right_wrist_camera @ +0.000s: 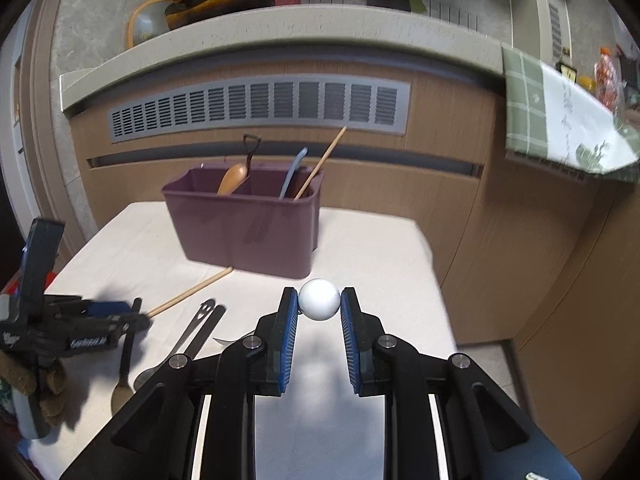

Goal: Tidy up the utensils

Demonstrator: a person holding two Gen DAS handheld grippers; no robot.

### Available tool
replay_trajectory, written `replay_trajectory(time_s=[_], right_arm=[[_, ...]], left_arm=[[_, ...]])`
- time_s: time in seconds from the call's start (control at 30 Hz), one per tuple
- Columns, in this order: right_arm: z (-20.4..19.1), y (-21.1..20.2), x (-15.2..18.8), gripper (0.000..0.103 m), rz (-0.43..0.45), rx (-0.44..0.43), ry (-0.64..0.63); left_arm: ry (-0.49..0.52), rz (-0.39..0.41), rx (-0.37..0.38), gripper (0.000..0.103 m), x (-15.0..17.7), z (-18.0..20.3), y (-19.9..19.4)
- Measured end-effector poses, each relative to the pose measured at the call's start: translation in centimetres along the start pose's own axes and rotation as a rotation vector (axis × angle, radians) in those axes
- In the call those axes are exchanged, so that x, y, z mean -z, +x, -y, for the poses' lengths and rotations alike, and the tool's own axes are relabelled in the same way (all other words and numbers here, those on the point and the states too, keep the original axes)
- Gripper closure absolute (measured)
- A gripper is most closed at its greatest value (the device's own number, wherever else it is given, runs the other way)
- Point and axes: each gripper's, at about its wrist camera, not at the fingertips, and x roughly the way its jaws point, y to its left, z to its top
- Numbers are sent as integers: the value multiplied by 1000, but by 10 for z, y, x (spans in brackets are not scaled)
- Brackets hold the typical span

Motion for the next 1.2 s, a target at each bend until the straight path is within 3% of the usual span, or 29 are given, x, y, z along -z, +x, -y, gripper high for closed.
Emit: replay_trajectory(time_s=[0.17,0.27,0.43,0.53,0.77,0.93,1.03,1.2], right_arm=[[2,-3,0,83,-73,-57,-59],[8,2,14,83,-141,-102,-26],[28,6,39,80,-226,-168,86],[29,4,58,80,-278,-252,107],[16,-13,79,77,-306,-266,21],[10,-15,83,77,-327,-265,0],[9,-12,86,77,-335,-256,7],[0,-5,78,77,-297,-240,11]], left_arm=[[77,-26,-21,62,27,-7,-22],[29,-33,-29,62,38,-22,-33],[-73,-40,44,62,39,-34,-37],[-48,-17,58,62,31,-22,-27],[92,-4,171,61,15,16,-8],[157,-23,95,61,24,23,-14],[117,-30,55,61,30,21,-19],[132,-31,-18,61,25,34,-14]])
